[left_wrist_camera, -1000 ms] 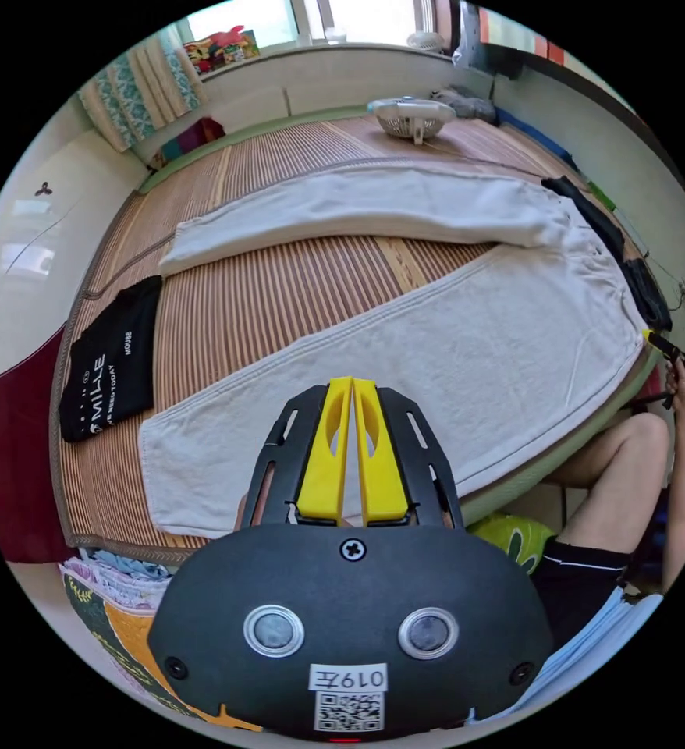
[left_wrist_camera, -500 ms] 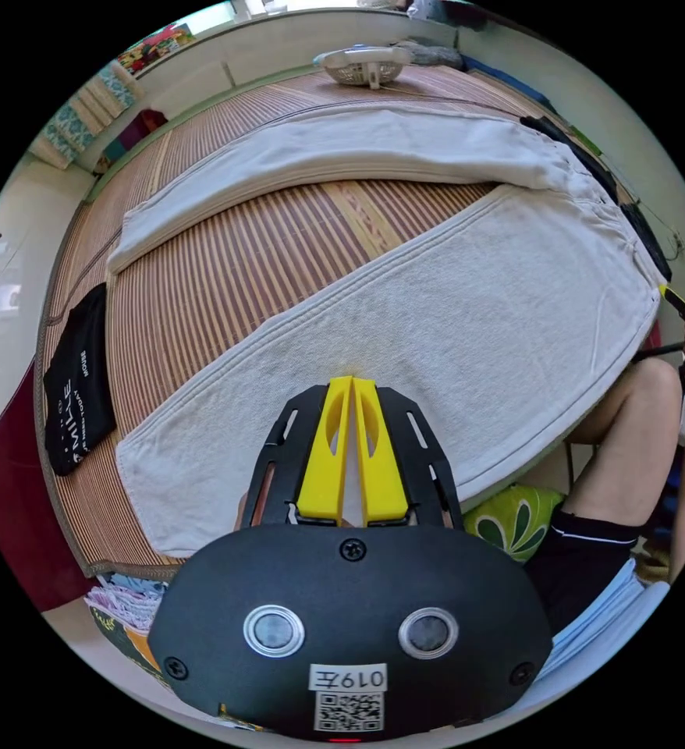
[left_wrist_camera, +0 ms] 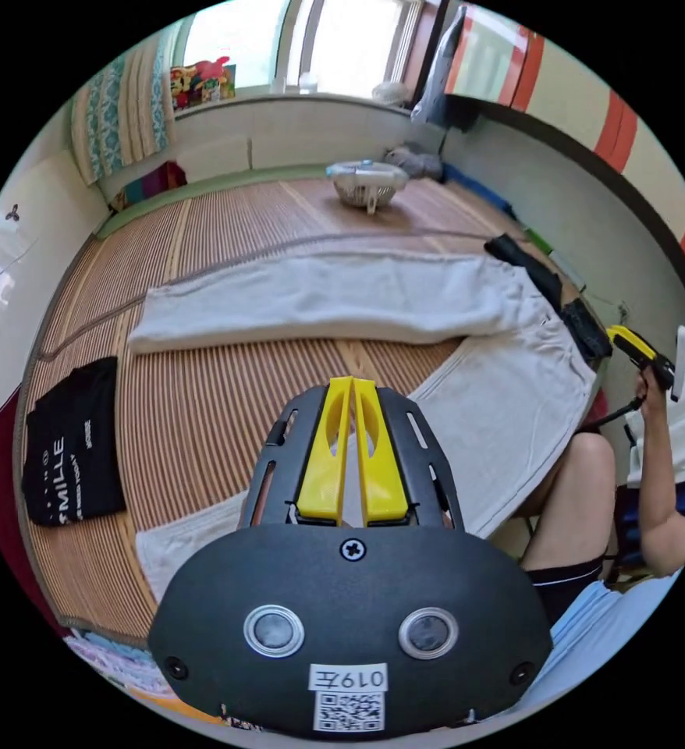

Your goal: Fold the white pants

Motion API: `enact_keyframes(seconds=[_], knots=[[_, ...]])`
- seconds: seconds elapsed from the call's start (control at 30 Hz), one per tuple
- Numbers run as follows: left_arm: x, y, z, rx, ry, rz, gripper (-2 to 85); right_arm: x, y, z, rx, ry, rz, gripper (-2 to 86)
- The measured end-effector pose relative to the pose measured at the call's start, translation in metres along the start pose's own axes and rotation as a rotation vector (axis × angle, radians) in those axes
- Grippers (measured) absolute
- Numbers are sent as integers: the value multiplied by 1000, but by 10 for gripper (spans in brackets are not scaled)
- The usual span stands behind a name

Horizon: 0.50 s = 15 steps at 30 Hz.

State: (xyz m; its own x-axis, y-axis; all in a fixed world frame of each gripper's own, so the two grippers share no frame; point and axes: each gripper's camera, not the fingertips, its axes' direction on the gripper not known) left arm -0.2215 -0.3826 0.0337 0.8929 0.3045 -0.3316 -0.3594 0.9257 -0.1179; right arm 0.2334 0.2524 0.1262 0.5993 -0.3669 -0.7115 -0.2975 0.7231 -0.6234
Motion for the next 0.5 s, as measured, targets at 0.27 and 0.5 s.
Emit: enact_keyframes(seconds=[0.27, 0.5], knots=[[14, 28, 66, -245, 8, 143, 9, -196, -72, 120, -44, -211, -301, 49], [-10, 21, 65, -218, 76, 134, 8, -291, -107, 268, -248, -411, -285, 40]])
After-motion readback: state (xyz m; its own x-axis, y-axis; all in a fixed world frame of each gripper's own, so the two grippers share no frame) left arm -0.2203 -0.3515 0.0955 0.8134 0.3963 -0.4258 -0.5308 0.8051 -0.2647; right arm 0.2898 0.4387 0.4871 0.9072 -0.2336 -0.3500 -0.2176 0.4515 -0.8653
